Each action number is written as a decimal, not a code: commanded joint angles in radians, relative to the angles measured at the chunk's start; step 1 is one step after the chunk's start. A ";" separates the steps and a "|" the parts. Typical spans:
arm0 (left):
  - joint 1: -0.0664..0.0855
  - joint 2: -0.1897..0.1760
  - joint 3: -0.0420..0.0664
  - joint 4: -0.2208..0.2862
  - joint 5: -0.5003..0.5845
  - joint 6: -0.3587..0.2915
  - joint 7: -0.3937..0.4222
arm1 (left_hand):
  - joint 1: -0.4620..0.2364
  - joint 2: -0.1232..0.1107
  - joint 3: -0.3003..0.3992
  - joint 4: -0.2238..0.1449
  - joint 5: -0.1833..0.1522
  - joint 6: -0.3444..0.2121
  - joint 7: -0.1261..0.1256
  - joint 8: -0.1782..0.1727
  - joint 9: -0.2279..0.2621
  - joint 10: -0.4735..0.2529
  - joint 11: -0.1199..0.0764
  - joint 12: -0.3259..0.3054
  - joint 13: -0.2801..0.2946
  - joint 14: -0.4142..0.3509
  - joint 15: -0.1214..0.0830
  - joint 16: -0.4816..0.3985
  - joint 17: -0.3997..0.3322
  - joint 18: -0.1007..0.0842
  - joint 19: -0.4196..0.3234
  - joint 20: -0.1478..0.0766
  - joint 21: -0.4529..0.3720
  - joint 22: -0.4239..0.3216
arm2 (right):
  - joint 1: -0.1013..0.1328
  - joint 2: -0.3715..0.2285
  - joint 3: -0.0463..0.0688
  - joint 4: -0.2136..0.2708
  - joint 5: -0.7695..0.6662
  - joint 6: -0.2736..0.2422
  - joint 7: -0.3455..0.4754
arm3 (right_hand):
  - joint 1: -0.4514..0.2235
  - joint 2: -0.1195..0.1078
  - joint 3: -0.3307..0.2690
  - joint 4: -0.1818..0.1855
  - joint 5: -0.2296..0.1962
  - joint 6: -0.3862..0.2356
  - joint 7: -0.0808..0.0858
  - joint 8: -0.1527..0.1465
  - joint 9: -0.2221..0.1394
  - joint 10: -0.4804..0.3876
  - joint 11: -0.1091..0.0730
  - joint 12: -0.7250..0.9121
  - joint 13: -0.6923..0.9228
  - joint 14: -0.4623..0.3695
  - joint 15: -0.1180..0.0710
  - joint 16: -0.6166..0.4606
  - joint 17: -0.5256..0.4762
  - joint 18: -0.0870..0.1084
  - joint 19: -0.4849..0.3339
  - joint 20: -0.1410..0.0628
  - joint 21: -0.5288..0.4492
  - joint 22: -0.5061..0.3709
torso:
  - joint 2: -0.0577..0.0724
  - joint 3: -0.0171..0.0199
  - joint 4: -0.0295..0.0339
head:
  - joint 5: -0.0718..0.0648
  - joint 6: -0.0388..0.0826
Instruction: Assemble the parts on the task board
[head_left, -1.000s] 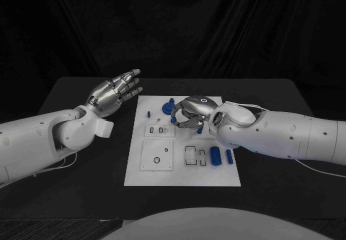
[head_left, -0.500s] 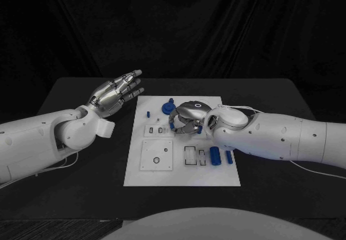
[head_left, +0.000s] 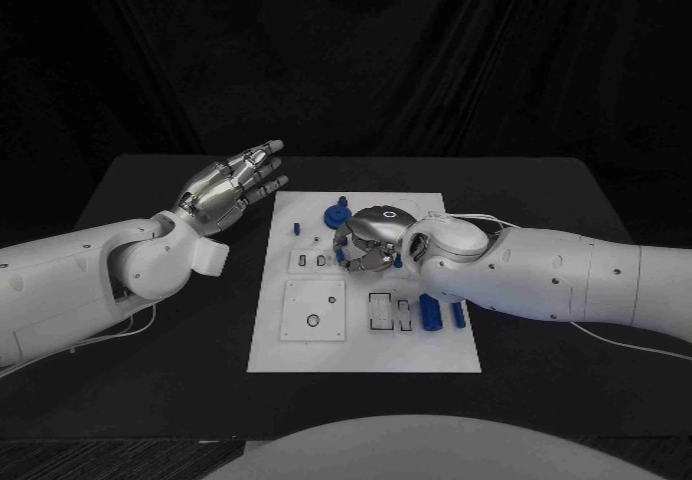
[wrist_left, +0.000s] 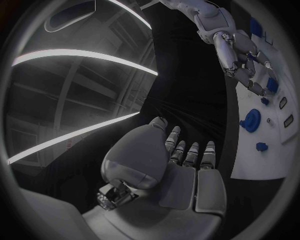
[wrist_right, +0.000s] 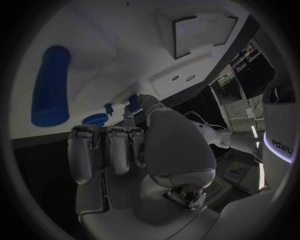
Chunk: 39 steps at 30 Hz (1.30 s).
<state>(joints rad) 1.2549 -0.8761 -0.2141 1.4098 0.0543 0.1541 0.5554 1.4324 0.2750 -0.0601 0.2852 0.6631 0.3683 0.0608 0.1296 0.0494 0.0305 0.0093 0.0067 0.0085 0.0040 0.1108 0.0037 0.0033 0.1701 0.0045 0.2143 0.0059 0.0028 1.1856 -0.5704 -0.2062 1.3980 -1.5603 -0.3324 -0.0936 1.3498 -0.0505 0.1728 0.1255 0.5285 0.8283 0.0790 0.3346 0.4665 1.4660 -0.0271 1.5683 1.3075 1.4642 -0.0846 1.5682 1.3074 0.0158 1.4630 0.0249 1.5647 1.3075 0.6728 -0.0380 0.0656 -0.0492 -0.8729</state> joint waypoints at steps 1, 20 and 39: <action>-0.001 0.004 0.001 0.001 0.000 0.016 0.013 | 0.001 -0.002 0.007 0.001 0.002 0.005 -0.003 0.006 0.001 0.000 0.007 0.003 0.001 -0.002 -0.004 0.002 -0.001 0.007 0.000 0.003 -0.003 0.000 | -0.006 0.003 -0.001 -0.003 -0.008 0.017 -0.017 | -0.002 0.001 0.007 -0.005 -0.013 -0.005 -0.001 0.002 0.000 0.105 0.011 0.002 0.263 0.107 0.007 0.003 0.263 -0.012 0.100 0.008 -0.007 0.258 | 0.000 0.0006 -0.0001 | -0.001 0.000; -0.002 0.003 0.001 0.001 0.000 0.015 0.013 | 0.001 -0.002 0.008 0.001 0.002 0.004 -0.003 0.006 0.000 -0.001 0.007 0.002 0.001 -0.002 -0.004 0.003 -0.001 0.007 0.000 0.002 -0.003 0.000 | -0.007 0.004 -0.001 -0.005 -0.009 0.031 -0.024 | -0.024 -0.004 0.016 -0.021 -0.126 -0.051 0.003 -0.024 -0.015 0.105 0.015 0.002 0.263 0.107 0.012 0.003 0.263 -0.011 0.099 0.014 -0.009 0.257 | 0.000 0.0018 -0.0024 | 0.001 0.000; -0.002 0.005 0.001 -0.003 0.000 0.017 0.011 | 0.001 -0.002 0.008 0.001 0.002 0.004 -0.003 0.006 0.000 -0.001 0.007 0.002 0.001 -0.002 -0.004 0.003 -0.001 0.007 0.000 0.002 -0.003 0.000 | -0.008 0.004 -0.001 -0.005 -0.036 0.042 -0.031 | -0.049 -0.011 0.000 -0.027 -0.247 -0.135 0.003 -0.086 -0.076 0.105 0.016 0.002 0.263 0.106 0.013 0.001 0.261 -0.010 0.097 0.015 -0.014 0.256 | 0.000 0.0012 -0.0014 | -0.001 0.000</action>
<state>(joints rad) 1.2543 -0.8732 -0.2142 1.4067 0.0542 0.1581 0.5547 1.4323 0.2750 -0.0560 0.2868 0.6631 0.3682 0.0608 0.1295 0.0490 0.0302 0.0090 0.0067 0.0083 0.0040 0.1108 0.0037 0.0033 0.1700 0.0045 0.2143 0.0059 0.0028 1.1810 -0.5663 -0.2064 1.3929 -1.5825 -0.3042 -0.1030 1.3129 -0.0605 0.1776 0.0974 0.2870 0.7029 0.0824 0.2552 0.3965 1.4661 -0.0199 1.5683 1.3075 1.4632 -0.0783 1.5682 1.3073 0.0159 1.4665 0.0358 1.5555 1.3081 0.6726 -0.0363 0.0639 -0.0492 -0.8725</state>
